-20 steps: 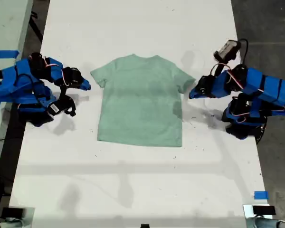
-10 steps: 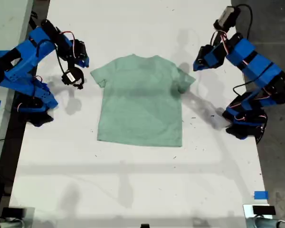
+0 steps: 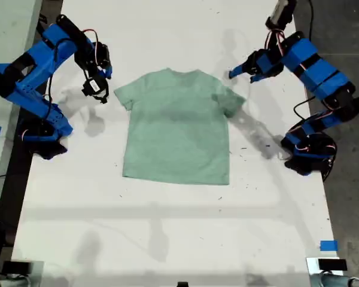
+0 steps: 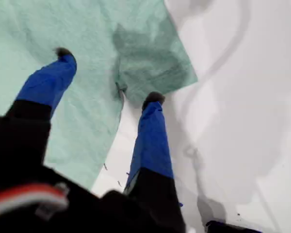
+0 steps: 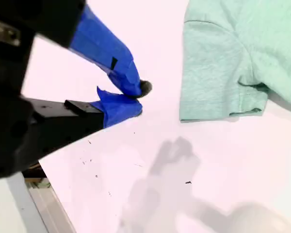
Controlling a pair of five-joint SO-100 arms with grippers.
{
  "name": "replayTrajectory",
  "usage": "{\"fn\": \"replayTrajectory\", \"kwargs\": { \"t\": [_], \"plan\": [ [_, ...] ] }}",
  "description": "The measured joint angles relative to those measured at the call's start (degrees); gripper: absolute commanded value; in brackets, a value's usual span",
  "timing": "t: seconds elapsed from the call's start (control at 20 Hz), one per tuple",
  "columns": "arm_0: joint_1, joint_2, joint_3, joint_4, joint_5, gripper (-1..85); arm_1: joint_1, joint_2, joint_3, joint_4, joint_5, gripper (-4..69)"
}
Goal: Fold tshirt
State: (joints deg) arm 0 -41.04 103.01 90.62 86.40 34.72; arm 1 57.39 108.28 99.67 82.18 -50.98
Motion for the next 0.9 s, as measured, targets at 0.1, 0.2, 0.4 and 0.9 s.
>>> {"fn": "replayTrajectory", "kwargs": {
  "t": [0.1,0.2,0.4,0.9],
  "plan": [
    [0.00,-0.26,0.00,0.00,0.00,0.0,1.05,-1.58,4.66,-4.13,-1.14,31.2],
    [0.00,-0.26,0.00,0.00,0.00,0.0,1.85,-3.34,9.40,-9.40,-2.46,31.1],
    [0.00,-0.35,0.00,0.00,0.00,0.0,3.08,-10.28,17.05,-20.04,-4.75,31.4],
    [0.00,-1.67,0.00,-0.35,0.00,0.0,2.99,-22.24,14.15,-26.54,-5.80,-1.3]
  ]
}}
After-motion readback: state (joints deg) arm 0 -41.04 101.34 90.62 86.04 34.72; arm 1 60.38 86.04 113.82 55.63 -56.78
